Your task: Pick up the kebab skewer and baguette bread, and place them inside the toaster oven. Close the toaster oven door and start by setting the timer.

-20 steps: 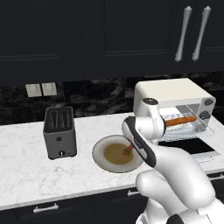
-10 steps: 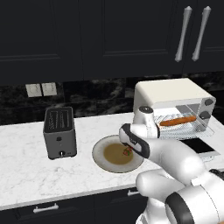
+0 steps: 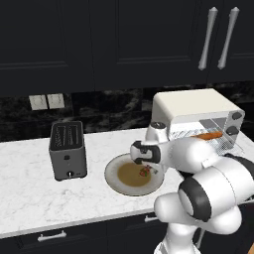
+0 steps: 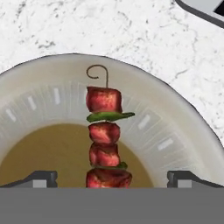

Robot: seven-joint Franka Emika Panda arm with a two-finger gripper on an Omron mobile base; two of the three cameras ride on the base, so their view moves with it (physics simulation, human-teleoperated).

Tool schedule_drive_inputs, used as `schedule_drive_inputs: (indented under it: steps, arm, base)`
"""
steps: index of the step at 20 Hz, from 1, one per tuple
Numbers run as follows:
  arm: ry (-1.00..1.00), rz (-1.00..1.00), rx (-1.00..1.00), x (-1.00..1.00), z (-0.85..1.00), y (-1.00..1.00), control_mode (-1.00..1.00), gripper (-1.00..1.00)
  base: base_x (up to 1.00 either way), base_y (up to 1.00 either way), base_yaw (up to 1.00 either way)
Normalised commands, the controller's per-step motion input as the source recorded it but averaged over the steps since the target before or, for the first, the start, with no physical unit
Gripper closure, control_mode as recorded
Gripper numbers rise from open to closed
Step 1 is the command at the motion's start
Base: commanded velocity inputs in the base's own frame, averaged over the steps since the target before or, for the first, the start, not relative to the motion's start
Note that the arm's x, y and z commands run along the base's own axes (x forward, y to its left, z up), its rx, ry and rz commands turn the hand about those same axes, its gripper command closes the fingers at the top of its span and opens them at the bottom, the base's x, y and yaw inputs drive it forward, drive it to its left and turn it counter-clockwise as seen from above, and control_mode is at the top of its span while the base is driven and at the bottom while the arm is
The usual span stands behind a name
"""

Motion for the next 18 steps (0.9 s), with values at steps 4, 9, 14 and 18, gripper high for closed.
schedule_drive_inputs:
  steps: [4,9,14,18]
  arm:
    - [0.10,0.02,0.00,0.15,-0.16,0.00,-1.00,-1.00]
    - [0.05,0.02,0.00,0.00,-0.31,0.00,-1.00,-1.00]
    - [0.01,0.00,0.00,0.00,-0.26,0.00,-1.00,-1.00]
    - [0.00,0.00,0.00,0.00,-0.13,0.01,-1.00,-1.00]
  base:
    - [0.00,0.00,0.00]
    - [0.00,0.00,0.00]
    - [0.00,0.00,0.00]
    - [0.00,0.00,0.00]
